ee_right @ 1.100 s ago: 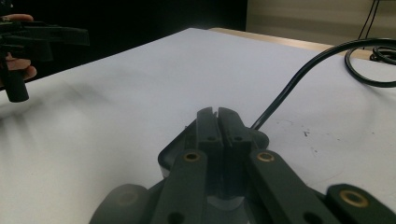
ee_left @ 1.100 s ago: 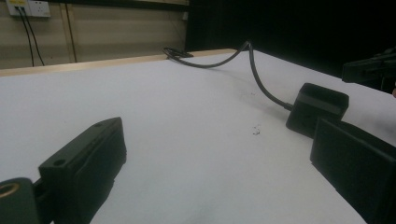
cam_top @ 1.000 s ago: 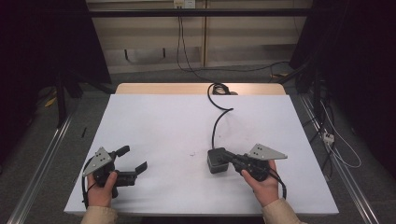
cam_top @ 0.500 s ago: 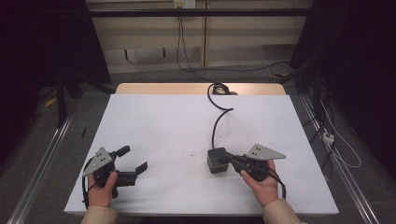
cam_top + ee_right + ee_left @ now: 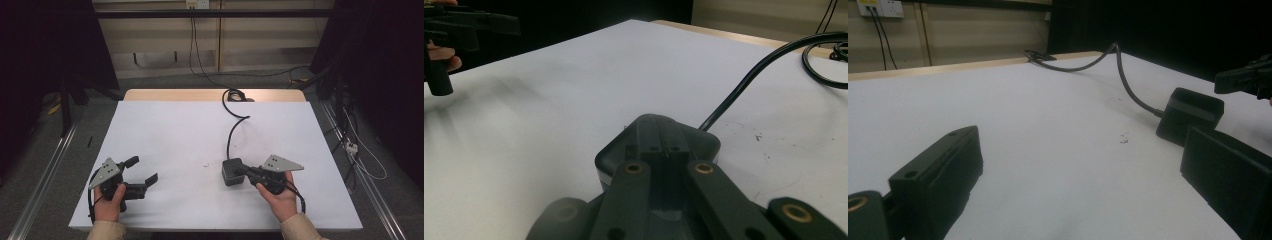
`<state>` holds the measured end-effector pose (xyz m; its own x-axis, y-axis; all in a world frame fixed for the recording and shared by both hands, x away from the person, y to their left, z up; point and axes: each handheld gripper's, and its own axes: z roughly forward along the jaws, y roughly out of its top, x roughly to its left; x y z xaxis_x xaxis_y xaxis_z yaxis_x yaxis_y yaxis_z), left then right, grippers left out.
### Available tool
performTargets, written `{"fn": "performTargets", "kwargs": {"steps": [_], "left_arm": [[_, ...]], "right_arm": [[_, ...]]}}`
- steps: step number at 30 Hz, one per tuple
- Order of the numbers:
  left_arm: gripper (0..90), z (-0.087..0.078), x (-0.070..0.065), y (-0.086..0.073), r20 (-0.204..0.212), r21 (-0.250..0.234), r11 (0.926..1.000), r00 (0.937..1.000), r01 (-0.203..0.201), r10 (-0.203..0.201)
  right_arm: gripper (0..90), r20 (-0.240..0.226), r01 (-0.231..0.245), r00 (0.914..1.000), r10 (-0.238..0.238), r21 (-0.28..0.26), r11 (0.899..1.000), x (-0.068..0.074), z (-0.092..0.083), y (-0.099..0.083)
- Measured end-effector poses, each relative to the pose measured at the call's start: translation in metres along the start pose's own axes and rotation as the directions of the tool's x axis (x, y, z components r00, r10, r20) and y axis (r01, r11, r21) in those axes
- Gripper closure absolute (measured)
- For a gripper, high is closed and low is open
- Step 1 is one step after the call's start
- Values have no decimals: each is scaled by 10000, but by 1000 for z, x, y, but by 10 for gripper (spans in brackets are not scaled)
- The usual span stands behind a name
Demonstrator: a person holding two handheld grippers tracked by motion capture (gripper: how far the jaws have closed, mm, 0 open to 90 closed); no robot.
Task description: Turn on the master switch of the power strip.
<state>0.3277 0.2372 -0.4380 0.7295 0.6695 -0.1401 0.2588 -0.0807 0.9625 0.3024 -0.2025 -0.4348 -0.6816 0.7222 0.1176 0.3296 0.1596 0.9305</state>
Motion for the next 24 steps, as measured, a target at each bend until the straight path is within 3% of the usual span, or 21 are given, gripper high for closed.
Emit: {"fn": "performTargets", "kwargs": {"steps": [24], "left_arm": [[31,1,-1,0,57,35,10000,10000,1,-1]], "right_arm": [[900,15,143,9999,-143,80,9999,1,1,0]]}}
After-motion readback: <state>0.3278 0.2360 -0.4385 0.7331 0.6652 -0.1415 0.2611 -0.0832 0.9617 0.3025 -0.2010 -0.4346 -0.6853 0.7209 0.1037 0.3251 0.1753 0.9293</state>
